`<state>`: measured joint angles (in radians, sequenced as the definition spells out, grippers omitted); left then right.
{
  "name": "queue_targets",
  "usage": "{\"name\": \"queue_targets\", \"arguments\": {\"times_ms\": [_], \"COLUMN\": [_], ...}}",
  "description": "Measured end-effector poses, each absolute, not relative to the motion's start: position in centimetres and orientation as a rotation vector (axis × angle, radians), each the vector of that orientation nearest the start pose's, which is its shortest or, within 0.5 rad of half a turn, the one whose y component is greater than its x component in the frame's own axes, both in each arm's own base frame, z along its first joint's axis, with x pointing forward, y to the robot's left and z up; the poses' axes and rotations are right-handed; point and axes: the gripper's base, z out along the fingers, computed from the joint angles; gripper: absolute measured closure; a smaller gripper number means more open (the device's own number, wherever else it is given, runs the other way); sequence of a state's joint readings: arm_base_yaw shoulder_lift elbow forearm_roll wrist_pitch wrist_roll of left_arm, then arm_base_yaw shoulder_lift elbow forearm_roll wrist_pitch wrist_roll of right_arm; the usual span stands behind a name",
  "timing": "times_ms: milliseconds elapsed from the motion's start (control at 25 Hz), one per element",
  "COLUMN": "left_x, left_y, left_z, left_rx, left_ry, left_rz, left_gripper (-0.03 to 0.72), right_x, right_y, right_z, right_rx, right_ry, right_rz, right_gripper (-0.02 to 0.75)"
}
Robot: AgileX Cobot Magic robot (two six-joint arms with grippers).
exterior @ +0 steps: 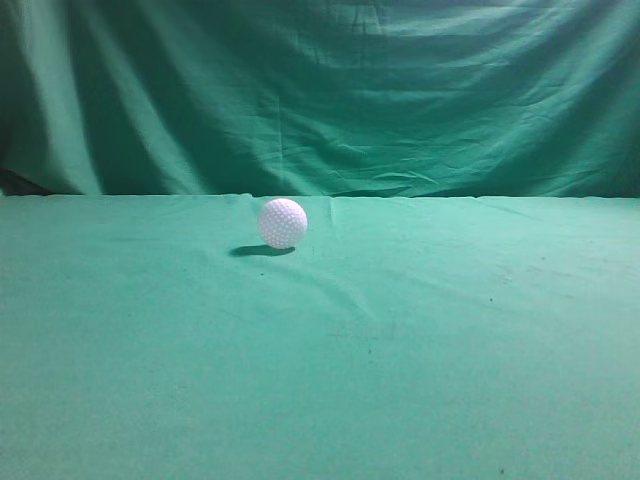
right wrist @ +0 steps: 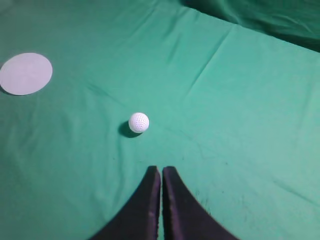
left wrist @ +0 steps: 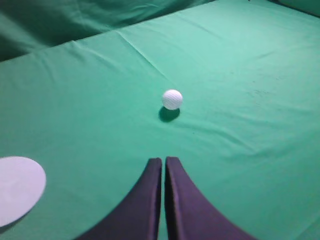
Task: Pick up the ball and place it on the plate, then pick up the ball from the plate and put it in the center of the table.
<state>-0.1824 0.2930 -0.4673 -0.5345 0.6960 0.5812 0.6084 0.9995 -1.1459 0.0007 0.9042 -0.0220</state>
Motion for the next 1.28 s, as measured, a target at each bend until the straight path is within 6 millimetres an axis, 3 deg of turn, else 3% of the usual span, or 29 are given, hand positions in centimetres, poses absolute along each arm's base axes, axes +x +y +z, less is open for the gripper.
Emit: {"name": "queue_targets", "arguments": {"times_ms": [120,280,520,760,920,1280], "left_x": [5.4,5.8,6.4,7.2,7.3,7.3], "left_y": [-4.2,-4.1,-4.0,-3.2,-2.9,-2.7], "left_z": [28.1,27.7,25.6,22.7,20.4,20.1], "left_rx": [0.519,0.454,0.389,0.273,0.238,0.218], "left_ry": [1.871,1.837,1.86,1.848,1.885,1.874], "left_rz": [-0.393,-0.404,-0.407,-0.348,-0.321,-0.309], "left_gripper": [0.688,0.688,0.688,0.688,0.688,0.688], "right_x": [12.5,8.9,6.1,6.2,6.5,7.0], "right_y": [8.7,6.2,4.4,4.6,4.9,5.0], "right_z": [38.6,36.1,31.5,26.9,25.2,23.2], "right_rx": [-0.674,-0.638,-0.589,-0.549,-0.5,-0.458], "right_ry": [2.07,1.962,1.852,1.884,1.864,1.764], "right_rz": [0.338,0.368,0.422,0.472,0.512,0.522], "right_gripper": [0.738,0.738,0.738,0.738,0.738,0.738]}}
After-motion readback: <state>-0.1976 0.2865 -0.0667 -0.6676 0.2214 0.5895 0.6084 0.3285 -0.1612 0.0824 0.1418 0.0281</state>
